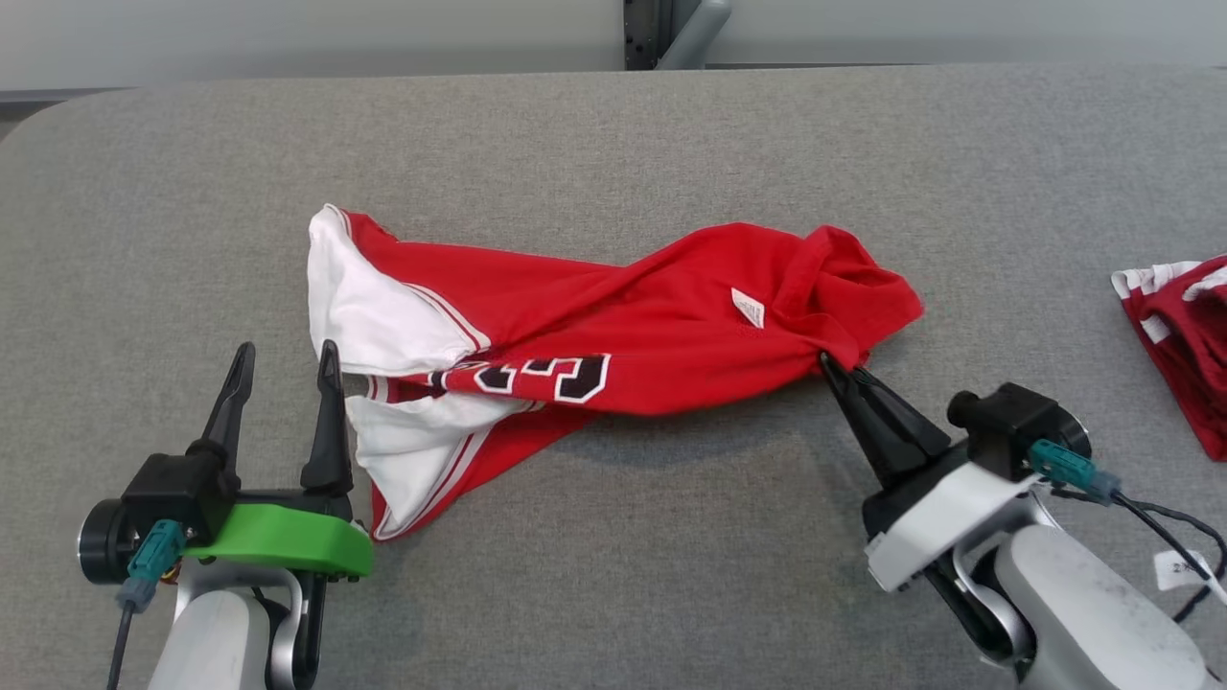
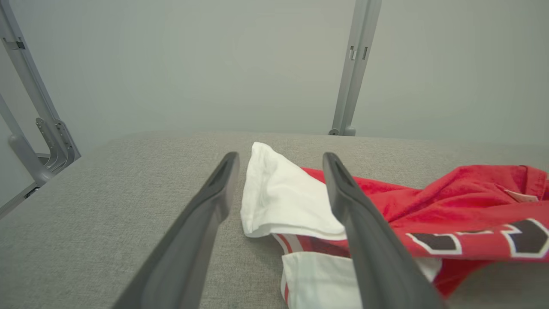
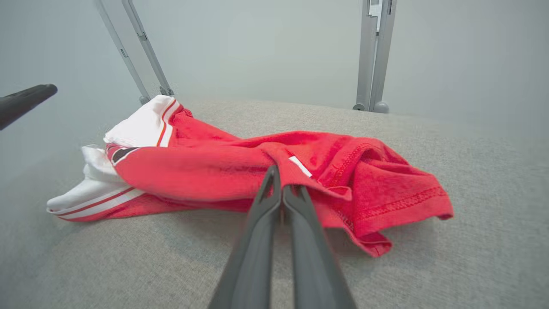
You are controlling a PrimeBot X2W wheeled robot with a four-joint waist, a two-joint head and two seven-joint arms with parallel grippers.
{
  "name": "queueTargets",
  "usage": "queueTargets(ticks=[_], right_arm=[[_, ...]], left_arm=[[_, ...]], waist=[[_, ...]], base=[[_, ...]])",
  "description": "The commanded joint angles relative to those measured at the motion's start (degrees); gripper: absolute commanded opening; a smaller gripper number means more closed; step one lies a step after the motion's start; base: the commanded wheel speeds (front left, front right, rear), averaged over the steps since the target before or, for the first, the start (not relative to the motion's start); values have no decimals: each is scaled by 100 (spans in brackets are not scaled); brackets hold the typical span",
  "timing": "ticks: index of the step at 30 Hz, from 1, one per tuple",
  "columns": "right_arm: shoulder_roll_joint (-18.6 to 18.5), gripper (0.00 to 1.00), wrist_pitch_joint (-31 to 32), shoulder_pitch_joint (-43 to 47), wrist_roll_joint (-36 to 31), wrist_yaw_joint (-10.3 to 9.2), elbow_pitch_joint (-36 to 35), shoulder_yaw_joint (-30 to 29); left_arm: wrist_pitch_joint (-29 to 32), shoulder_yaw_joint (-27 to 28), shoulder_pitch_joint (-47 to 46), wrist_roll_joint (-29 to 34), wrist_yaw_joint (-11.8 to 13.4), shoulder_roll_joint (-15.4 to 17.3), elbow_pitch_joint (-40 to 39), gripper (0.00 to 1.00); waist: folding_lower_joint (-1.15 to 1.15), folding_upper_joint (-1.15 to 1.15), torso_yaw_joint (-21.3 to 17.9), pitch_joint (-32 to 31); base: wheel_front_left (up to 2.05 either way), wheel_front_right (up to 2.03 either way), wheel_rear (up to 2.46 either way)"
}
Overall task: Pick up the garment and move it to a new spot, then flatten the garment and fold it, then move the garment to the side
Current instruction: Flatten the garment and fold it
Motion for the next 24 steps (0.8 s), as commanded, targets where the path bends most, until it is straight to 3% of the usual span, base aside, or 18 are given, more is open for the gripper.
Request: queueTargets(ticks=[1,6,10,16,24], right_arm=[[-48,0,95,191,-36,-6,-175,-64],[-312,0,906,1066,-156,-6,-1253,-540],[-429,0,1561,1706,-56,-7,-1461,-808],[-226,0,1621,1935,71,-6,-828,-845],[121,0,1249,1569,327,-7,366,-331]], left_arm=[[-17,24,19,48,-19,-14,-13,100],[-16,81,63,66,-37,-44,-39,100],[-18,99,47,94,-58,-65,-48,100],[-18,137,-38,138,-97,-82,-22,100],[-18,149,-49,193,-131,-123,40,100]], waist=[[0,0,-32,-25],[0,0,-83,-32],[0,0,-102,-5],[0,0,-117,27],[0,0,-107,-23]], base=[[0,0,0],[0,0,0],[0,0,0],[0,0,0],[0,0,0]])
